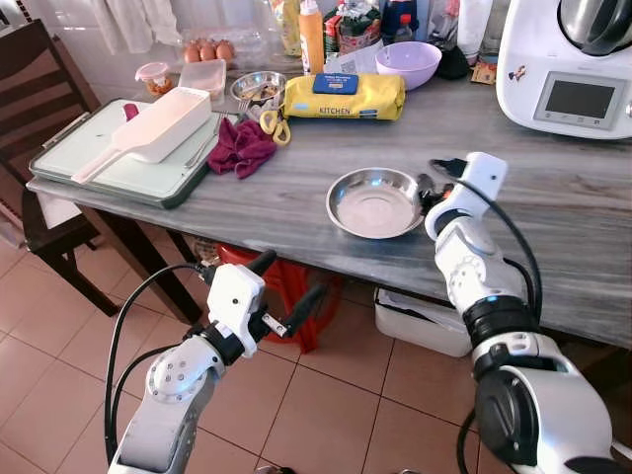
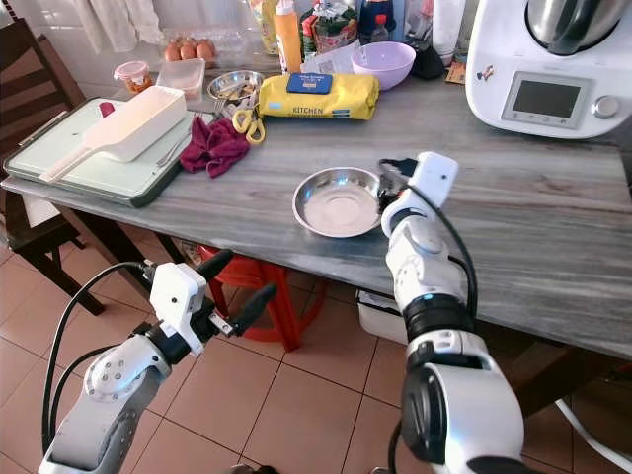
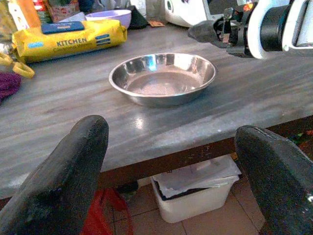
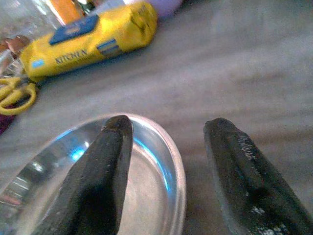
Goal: Setting the table
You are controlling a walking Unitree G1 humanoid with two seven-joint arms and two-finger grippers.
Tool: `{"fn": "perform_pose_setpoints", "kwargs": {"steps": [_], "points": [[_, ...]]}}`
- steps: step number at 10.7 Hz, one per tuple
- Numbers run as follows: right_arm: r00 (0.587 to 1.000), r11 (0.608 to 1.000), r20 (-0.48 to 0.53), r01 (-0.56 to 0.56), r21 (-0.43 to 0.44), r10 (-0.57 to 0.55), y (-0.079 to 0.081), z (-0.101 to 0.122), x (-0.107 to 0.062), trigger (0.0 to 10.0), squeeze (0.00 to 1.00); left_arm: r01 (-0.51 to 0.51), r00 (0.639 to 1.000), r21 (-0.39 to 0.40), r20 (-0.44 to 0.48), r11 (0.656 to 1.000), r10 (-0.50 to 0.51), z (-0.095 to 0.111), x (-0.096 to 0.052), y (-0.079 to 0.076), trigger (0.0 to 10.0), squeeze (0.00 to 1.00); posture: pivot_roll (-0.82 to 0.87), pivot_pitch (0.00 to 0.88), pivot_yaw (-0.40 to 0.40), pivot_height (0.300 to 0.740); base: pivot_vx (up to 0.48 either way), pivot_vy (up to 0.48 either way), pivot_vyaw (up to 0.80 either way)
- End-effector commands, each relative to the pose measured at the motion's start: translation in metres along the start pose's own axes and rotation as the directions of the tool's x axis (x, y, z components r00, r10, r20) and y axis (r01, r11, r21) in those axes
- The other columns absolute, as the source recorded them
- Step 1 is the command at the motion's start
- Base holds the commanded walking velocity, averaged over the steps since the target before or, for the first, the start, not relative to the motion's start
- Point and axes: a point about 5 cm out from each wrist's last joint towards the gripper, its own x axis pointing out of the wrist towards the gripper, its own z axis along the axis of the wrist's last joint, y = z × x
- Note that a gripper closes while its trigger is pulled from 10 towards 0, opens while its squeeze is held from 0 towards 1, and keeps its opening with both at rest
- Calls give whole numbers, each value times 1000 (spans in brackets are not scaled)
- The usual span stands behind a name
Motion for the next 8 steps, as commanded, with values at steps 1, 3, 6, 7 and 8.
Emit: {"fn": "perform_pose_setpoints", "kwargs": {"steps": [1, 3, 6, 7, 8], "points": [[997, 997, 67, -40, -67, 45, 7, 10, -2, 10000, 1000, -9, 1000, 22, -8, 1000, 9, 0, 0, 2, 10000, 0, -15, 102, 101, 740, 0, 0, 0], [963, 940, 191, -122, -318, 189, 20, 26, -17, 10000, 1000, -18, 1000, 23, 1, 1000, 18, 0, 1, 2, 10000, 0, -14, 100, 97, 740, 0, 0, 0], [933, 835, 272, -51, -548, 236, 5, 32, -54, 10000, 1000, -40, 999, 11, 16, 999, 40, 0, 3, 2, 10000, 0, -39, 100, 95, 740, 0, 0, 0], [935, 805, 248, -63, -590, 254, -1, 27, -66, 10000, 1000, -59, 998, 12, 25, 998, 59, 1, 6, 3, 10000, 0, -52, 96, 99, 740, 0, 0, 0], [942, 789, 212, -80, -609, 260, -12, 17, -83, 10000, 1000, -71, 997, 12, 29, 997, 70, 0, 9, 5, 10000, 0, -65, 102, 105, 740, 0, 0, 0]]}}
